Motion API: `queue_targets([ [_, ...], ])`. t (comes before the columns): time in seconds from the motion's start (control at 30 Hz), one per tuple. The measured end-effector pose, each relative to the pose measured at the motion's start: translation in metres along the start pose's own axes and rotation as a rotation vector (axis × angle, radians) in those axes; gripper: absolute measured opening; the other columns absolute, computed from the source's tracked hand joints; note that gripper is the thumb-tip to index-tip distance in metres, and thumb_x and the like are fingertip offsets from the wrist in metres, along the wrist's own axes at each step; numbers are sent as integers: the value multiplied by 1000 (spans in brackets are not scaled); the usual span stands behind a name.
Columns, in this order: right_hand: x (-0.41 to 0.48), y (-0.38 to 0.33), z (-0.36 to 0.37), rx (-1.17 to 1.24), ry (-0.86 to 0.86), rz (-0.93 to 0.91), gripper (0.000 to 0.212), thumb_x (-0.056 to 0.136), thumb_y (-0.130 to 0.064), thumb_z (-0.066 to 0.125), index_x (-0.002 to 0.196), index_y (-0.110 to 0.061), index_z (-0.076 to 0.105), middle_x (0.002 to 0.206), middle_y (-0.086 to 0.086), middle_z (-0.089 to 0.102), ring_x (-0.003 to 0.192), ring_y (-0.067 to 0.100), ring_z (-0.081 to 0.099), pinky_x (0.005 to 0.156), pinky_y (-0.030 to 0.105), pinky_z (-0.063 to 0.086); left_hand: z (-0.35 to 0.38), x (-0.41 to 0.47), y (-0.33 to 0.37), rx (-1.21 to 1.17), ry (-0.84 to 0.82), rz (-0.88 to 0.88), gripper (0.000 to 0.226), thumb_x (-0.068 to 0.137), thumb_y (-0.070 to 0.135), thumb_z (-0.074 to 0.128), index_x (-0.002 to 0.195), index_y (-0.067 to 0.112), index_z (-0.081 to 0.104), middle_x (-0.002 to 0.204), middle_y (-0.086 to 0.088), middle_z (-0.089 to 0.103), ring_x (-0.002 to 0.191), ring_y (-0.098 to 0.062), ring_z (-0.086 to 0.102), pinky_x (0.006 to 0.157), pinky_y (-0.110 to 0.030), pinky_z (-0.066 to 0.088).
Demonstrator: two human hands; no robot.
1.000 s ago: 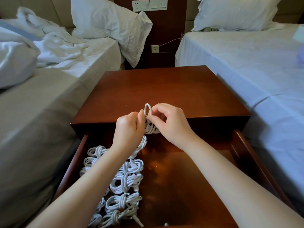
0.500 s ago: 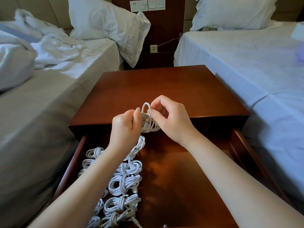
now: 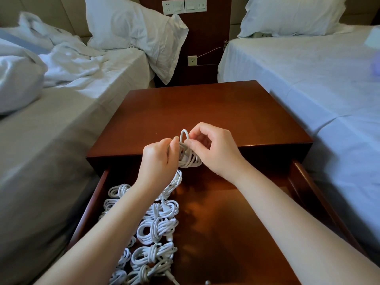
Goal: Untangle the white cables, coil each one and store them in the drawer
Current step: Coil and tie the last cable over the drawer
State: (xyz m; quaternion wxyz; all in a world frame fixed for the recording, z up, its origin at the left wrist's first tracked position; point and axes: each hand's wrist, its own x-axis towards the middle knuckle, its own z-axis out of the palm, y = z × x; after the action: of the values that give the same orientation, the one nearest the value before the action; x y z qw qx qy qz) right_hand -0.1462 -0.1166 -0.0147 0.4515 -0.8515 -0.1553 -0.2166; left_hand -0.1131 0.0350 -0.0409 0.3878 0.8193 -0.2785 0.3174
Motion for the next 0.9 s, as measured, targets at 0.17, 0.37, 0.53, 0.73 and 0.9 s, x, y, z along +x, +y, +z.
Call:
queue_targets([
  [0.17, -1, 2, 2, 5, -2, 0, 9, 86, -11, 67, 80, -12, 60, 68, 0, 57, 63, 14, 51, 55, 22, 44, 0, 0, 1, -46, 8, -49, 45, 94, 32, 33, 53, 13, 34, 46, 13, 28, 49, -13, 40, 44, -12, 25],
  [0.37, -3, 1, 0, 102, 30, 9, 18, 91, -19, 64, 109, -22, 65, 76, -1, 62, 78, 13, 57, 64, 24, 52, -1, 0, 0, -41, 1, -62, 45, 96, 24, 40, 53, 21, 29, 46, 13, 27, 48, -14, 37, 43, -13, 24],
  [0.53, -1, 1, 0, 32, 32, -55, 10, 88, -18, 67, 98, -16, 68, 70, -2, 59, 72, 14, 55, 58, 20, 48, 0, -1, 3, -97, 23, -163, 46, 95, 24, 40, 51, 16, 34, 44, 8, 31, 46, -13, 37, 43, -18, 25],
  [0.73, -1, -2, 1, 14, -17, -28, 12, 83, -7, 68, 89, -14, 61, 71, 0, 55, 65, 15, 52, 57, 29, 50, -2, 0, 4, -64, 14, -123, 44, 95, 23, 40, 52, 23, 28, 46, 12, 28, 49, -13, 37, 44, -16, 24],
  [0.9, 0, 0, 1, 34, -31, -4, 9, 83, -12, 70, 88, -15, 64, 71, 0, 56, 66, 13, 50, 59, 27, 48, 0, -1, 4, -72, 32, -204, 50, 94, 27, 39, 58, -6, 49, 46, 0, 36, 51, -14, 38, 45, -19, 26],
])
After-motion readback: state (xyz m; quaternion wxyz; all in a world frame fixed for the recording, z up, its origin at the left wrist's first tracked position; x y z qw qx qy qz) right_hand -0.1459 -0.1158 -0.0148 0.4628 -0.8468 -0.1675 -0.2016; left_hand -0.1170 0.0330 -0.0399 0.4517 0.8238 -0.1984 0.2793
